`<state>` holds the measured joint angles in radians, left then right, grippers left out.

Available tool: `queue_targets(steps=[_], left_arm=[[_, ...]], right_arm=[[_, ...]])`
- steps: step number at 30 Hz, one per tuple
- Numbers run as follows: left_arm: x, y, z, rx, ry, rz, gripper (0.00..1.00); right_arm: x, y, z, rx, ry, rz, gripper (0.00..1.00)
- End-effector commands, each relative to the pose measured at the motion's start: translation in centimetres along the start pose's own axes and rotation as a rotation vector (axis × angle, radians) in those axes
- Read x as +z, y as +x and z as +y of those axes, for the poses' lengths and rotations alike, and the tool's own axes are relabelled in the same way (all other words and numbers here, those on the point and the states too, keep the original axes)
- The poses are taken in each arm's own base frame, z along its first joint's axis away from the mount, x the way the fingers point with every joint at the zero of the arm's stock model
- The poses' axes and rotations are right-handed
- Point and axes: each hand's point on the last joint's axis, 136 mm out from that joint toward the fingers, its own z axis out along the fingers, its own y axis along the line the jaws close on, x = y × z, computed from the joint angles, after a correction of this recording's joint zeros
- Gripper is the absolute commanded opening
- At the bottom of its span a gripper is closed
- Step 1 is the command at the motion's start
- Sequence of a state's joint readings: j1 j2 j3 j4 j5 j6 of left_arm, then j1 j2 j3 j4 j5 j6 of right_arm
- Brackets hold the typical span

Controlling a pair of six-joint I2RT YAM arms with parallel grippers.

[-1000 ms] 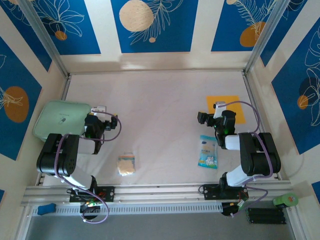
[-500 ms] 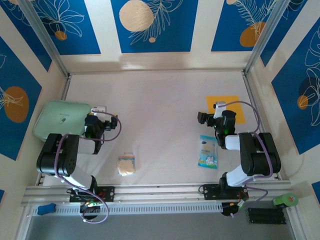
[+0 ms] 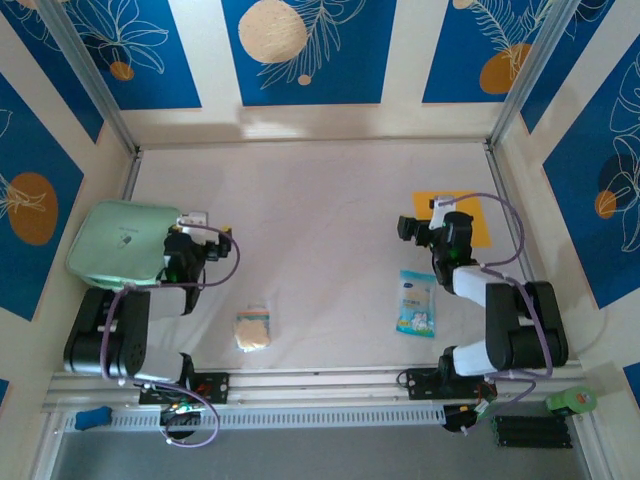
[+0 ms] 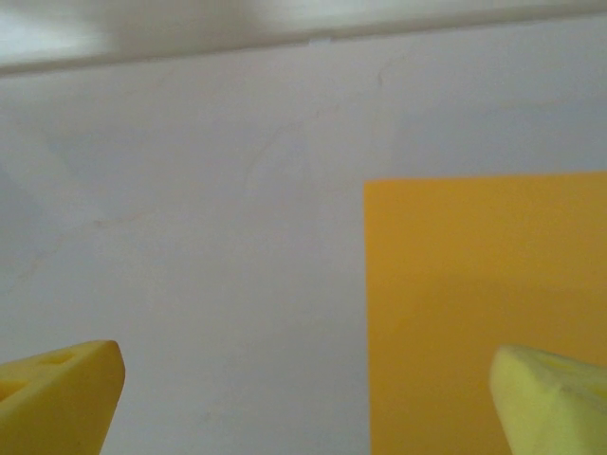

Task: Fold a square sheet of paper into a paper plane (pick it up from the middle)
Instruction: Move the square sheet of paper to the center of the table.

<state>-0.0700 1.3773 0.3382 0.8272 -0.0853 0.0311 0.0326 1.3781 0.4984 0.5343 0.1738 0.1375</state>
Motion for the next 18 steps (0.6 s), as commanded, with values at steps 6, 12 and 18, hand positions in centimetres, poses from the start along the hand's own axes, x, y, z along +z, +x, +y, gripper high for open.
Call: queue_targets(steps=[6, 12, 18], left_arm=[[-2.6, -6.2, -0.8, -0.206, 0.031, 0.067, 0.99], [-3.9, -7.6, -2.9, -0.395, 0.126, 0.177, 0.99], [-3.9, -7.5, -4.9, -0.486, 0.225, 0.253, 0.99]], right_arm=[[-3.7, -3.6, 1.4, 0.361, -0.021, 0.162, 0.99], [-4.0, -4.0, 0.8, 0.582, -0.066, 0.283, 0.99], [-1.4, -2.0, -1.9, 0.666, 0.023, 0.418, 0.99]])
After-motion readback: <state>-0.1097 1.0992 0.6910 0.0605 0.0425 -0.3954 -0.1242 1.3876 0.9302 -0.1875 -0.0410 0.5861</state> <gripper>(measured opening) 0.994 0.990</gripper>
